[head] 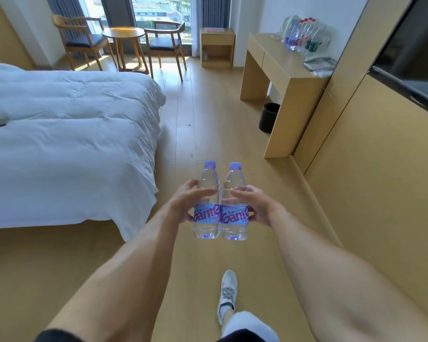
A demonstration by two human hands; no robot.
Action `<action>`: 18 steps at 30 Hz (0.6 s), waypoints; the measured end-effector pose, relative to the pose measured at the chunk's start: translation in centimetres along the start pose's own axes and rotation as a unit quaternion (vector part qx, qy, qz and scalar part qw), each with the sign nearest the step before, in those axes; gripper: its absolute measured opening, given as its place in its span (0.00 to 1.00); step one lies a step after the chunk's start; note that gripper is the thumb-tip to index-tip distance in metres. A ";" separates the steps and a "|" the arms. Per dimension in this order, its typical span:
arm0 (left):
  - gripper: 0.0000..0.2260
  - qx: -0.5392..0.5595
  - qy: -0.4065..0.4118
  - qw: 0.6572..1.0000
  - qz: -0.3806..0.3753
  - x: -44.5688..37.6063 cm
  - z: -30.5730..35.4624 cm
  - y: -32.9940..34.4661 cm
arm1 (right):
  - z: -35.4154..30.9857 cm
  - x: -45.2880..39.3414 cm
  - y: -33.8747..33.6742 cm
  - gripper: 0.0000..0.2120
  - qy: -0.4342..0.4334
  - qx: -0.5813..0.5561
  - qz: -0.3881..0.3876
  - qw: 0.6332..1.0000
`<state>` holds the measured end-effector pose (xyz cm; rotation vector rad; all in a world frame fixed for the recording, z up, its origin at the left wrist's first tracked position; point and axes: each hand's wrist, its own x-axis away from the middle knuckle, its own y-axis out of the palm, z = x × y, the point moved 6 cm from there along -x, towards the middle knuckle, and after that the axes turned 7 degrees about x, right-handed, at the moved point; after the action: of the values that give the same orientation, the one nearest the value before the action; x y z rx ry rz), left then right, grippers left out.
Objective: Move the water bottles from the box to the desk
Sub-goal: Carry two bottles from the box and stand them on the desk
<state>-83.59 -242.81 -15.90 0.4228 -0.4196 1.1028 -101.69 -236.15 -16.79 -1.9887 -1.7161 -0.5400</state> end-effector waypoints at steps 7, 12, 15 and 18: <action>0.17 -0.019 -0.001 0.998 0.053 -11.6 8.7 -2.5 | -8.7 -13.4 -1.5 0.16 -0.004 0.005 -0.056 0.998; 0.22 -0.021 0.008 0.996 0.090 -18.8 14.7 -3.5 | -15.3 -21.0 -3.4 0.18 -0.016 0.030 -0.083 0.996; 0.19 -0.017 0.006 0.995 0.093 -22.7 17.2 -3.7 | -17.9 -24.8 -4.3 0.19 -0.021 0.028 -0.094 0.995; 0.21 -0.021 0.006 0.996 0.091 -26.6 19.6 -3.9 | -20.2 -28.5 -5.4 0.18 -0.015 0.030 -0.090 0.995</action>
<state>-92.62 -274.77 -13.76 0.3450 -0.4769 1.2699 -111.22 -270.20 -15.89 -1.8204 -1.9187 -0.5139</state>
